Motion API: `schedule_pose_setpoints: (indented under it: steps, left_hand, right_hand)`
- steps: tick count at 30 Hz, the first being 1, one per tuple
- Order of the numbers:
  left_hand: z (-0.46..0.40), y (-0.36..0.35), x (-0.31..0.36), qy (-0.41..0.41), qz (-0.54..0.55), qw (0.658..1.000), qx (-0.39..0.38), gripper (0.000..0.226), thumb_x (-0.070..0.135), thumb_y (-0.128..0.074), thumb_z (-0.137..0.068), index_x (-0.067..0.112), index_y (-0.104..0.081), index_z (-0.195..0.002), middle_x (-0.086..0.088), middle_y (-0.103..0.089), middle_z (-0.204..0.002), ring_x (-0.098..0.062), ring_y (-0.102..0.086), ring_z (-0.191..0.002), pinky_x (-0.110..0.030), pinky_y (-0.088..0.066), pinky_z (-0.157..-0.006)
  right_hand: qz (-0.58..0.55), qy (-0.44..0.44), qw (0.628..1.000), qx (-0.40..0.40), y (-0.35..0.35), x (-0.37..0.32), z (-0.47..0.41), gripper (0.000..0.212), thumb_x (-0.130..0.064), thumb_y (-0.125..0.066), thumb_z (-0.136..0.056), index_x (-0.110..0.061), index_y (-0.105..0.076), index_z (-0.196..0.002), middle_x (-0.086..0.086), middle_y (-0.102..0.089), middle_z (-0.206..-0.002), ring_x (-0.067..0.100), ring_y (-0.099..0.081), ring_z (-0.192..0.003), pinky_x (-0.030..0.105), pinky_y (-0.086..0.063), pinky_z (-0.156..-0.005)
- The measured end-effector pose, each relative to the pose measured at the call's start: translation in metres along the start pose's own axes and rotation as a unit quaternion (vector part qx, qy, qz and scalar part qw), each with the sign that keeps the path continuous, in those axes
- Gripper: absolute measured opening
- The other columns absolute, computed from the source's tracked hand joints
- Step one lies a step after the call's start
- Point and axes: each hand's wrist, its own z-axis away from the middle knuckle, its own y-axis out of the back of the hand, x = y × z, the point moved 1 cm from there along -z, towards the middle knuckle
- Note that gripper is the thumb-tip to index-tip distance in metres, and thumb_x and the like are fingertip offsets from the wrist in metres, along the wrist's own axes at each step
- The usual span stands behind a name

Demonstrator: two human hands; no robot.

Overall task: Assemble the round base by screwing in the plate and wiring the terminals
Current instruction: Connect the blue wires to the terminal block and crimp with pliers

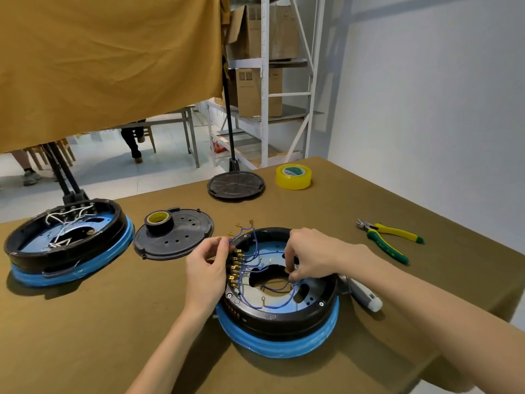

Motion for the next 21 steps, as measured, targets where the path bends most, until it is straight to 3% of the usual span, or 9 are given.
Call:
schedule_pose_setpoints:
  steps: [6, 9, 12, 14, 21]
  left_hand:
    - [0.001, 0.001, -0.002, -0.001, -0.001, 1.000, -0.006, 0.018, 0.019, -0.060, -0.103, 0.015, -0.075, -0.094, 0.006, -0.076, -0.086, -0.003, -0.069, -0.080, -0.013, -0.052, -0.070]
    - [0.001, 0.001, -0.003, 0.000, 0.003, 1.000, -0.001, 0.018, 0.019, -0.060, -0.103, 0.015, -0.075, -0.095, 0.006, -0.076, -0.086, -0.003, -0.070, -0.081, -0.014, -0.053, -0.071]
    - [0.000, 0.000, -0.003, 0.004, 0.004, 1.000, 0.002, 0.017, 0.019, -0.060, -0.103, 0.018, -0.075, -0.094, 0.009, -0.077, -0.086, -0.003, -0.070, -0.081, -0.013, -0.053, -0.071]
    - [0.001, 0.000, -0.002, 0.003, 0.003, 1.000, 0.002, 0.018, 0.019, -0.060, -0.103, 0.019, -0.075, -0.093, 0.010, -0.077, -0.086, -0.001, -0.070, -0.080, -0.013, -0.052, -0.070]
    - [0.000, 0.001, -0.002, 0.003, -0.020, 1.000, -0.010, 0.019, 0.019, -0.060, -0.103, 0.022, -0.074, -0.091, 0.012, -0.076, -0.086, -0.002, -0.070, -0.081, -0.013, -0.052, -0.071]
  right_hand:
    - [0.046, 0.017, 0.999, -0.013, 0.000, -0.005, 0.003, 0.010, -0.032, -0.069, -0.097, -0.024, -0.069, -0.090, 0.003, -0.053, -0.116, 0.023, -0.049, -0.105, 0.033, -0.040, -0.080]
    - [-0.024, 0.007, 1.000, -0.008, 0.014, -0.001, 0.012, 0.017, -0.032, -0.060, -0.103, -0.018, -0.066, -0.096, 0.002, -0.052, -0.116, 0.021, -0.051, -0.104, 0.036, -0.046, -0.090]
    - [-0.114, -0.011, 0.993, 0.022, 0.031, 0.010, 0.020, 0.018, -0.030, -0.056, -0.105, -0.015, -0.065, -0.100, -0.001, -0.065, -0.099, 0.015, -0.062, -0.087, 0.031, -0.052, -0.079]
    - [-0.225, -0.003, 0.974, 0.000, 0.035, 0.017, 0.024, 0.014, -0.024, -0.056, -0.105, -0.016, -0.065, -0.097, -0.004, -0.068, -0.087, 0.009, -0.063, -0.076, 0.025, -0.053, -0.073]
    - [-0.418, 0.015, 0.906, -0.058, 0.034, 0.058, 0.023, 0.024, -0.024, -0.059, -0.104, -0.013, -0.067, -0.084, 0.001, -0.057, -0.074, 0.010, -0.051, -0.066, 0.022, -0.047, -0.065]
